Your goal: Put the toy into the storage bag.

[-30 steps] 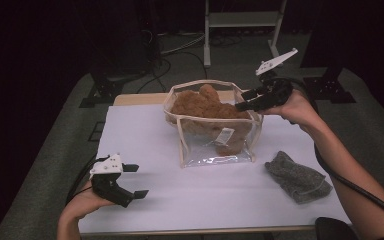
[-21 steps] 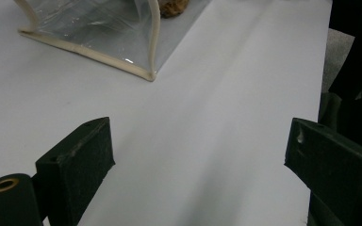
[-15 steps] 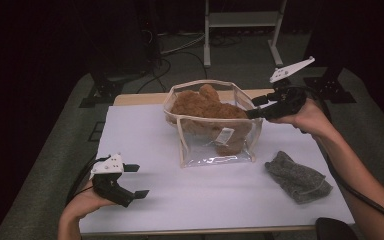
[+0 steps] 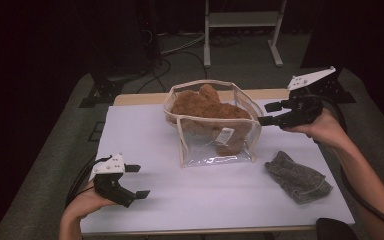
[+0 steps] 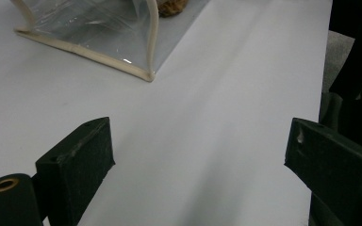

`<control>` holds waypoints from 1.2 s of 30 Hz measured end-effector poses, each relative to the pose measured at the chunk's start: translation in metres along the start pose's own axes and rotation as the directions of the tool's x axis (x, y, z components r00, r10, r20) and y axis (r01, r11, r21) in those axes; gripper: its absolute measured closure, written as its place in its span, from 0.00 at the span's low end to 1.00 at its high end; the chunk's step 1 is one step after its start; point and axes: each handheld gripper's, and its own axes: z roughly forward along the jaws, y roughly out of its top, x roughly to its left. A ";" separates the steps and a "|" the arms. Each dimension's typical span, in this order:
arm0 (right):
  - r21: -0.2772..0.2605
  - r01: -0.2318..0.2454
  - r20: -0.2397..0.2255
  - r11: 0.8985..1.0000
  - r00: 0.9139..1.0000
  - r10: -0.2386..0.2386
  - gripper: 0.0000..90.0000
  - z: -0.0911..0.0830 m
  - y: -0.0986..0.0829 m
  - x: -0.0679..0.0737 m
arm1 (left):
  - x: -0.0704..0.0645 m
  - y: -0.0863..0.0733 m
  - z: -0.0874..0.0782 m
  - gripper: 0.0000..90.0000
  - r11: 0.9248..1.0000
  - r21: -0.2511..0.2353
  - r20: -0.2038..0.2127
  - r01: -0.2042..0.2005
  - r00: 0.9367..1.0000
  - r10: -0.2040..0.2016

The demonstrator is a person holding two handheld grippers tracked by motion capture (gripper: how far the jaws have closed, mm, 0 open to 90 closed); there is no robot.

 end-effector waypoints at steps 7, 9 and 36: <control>-0.008 -0.025 0.007 1.000 1.000 0.025 0.39 -0.009 -0.019 -0.001 | -0.001 0.000 0.001 0.08 1.000 0.003 0.001 0.000 1.000 0.000; -0.012 -0.034 0.009 0.999 0.999 0.034 0.39 -0.010 -0.024 -0.001 | 0.000 0.000 0.002 0.08 1.000 0.004 0.001 0.000 1.000 0.000; 0.010 -0.117 0.003 0.993 0.993 0.117 0.33 -0.009 -0.088 -0.001 | -0.001 -0.001 0.002 0.08 1.000 0.007 -0.006 0.007 1.000 -0.007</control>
